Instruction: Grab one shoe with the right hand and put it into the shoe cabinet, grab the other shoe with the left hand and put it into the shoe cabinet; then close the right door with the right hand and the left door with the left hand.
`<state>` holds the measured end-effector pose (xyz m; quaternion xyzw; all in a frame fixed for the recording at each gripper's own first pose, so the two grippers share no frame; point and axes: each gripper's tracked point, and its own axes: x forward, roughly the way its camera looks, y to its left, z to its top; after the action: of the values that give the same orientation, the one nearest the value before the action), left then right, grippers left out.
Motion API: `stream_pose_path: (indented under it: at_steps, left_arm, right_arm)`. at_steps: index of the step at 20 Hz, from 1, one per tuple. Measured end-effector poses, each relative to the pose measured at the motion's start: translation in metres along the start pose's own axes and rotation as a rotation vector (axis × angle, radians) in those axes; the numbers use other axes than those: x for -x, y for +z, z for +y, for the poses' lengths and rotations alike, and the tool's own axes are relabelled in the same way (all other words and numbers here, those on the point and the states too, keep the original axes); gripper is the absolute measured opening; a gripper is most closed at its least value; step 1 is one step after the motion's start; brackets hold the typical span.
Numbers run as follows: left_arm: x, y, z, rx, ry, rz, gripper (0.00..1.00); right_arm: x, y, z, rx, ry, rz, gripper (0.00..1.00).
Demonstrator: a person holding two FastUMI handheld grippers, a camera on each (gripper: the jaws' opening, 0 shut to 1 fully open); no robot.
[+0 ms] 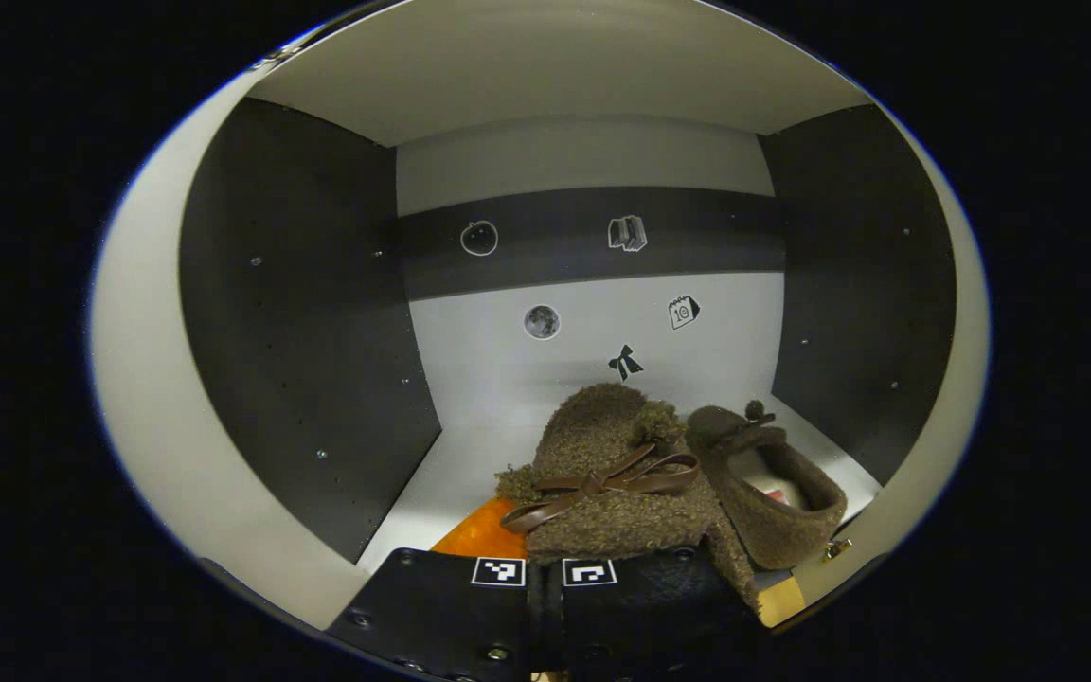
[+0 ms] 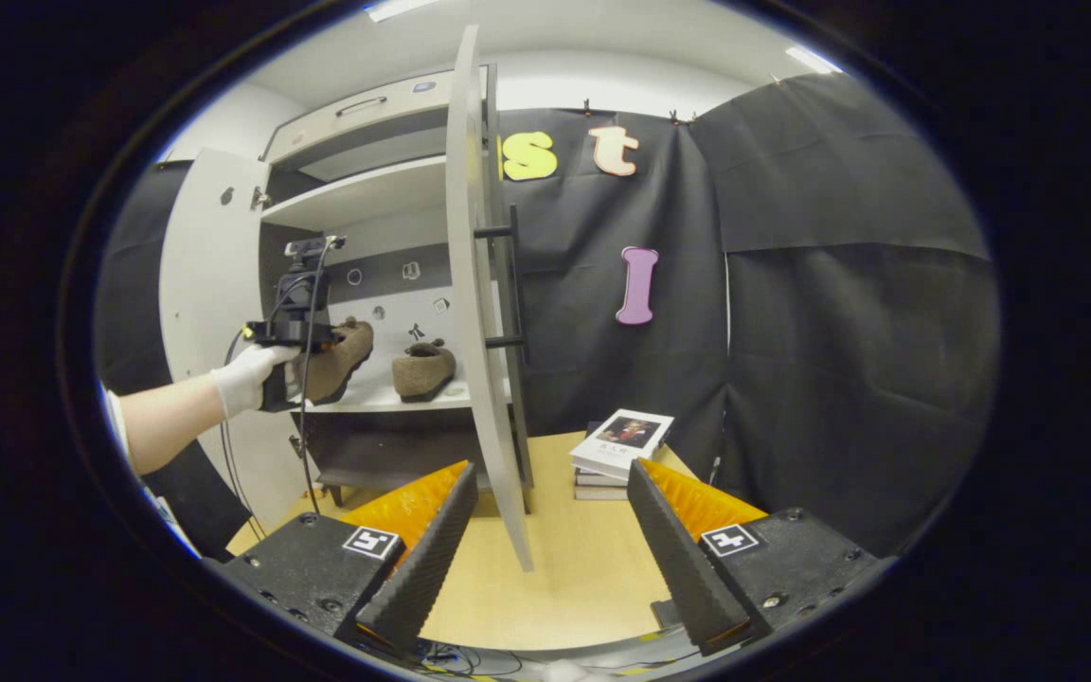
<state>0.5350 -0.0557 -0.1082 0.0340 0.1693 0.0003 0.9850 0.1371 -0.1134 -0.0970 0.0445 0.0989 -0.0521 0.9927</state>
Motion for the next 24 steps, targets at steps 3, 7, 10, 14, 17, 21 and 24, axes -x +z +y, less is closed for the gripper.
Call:
stream_pose_path:
  at_steps: [3, 7, 10, 14, 17, 21, 24]
  left_arm:
    - [-0.037, -0.008, 0.000, -0.016, 0.007, 0.054, 0.00]
    - [-0.073, -0.033, -0.004, -0.009, 0.000, 0.159, 0.00]
    - [-0.088, -0.045, -0.001, -0.008, 0.007, 0.204, 0.00]
    - [-0.095, -0.056, 0.000, -0.023, 0.008, 0.245, 0.00]
    - [-0.093, -0.059, 0.000, -0.054, 0.013, 0.269, 0.02]
    - [-0.090, -0.057, 0.000, -0.036, 0.013, 0.275, 0.13]
    - [-0.080, -0.052, -0.004, -0.014, -0.020, 0.268, 0.36]
  right_arm:
    - [-0.004, -0.002, -0.002, 0.017, -0.002, 0.006, 1.00]
    - [-0.008, -0.004, -0.007, 0.022, -0.008, 0.022, 1.00]
    - [-0.009, -0.007, -0.009, 0.027, -0.016, 0.042, 1.00]
    - [-0.015, -0.009, -0.011, 0.018, -0.018, 0.055, 0.98]
    - [-0.015, -0.010, -0.010, 0.011, -0.012, 0.060, 0.99]
    - [-0.015, -0.012, -0.010, 0.017, -0.013, 0.064, 0.98]
    - [-0.011, -0.014, -0.008, 0.006, -0.008, 0.068, 0.99]
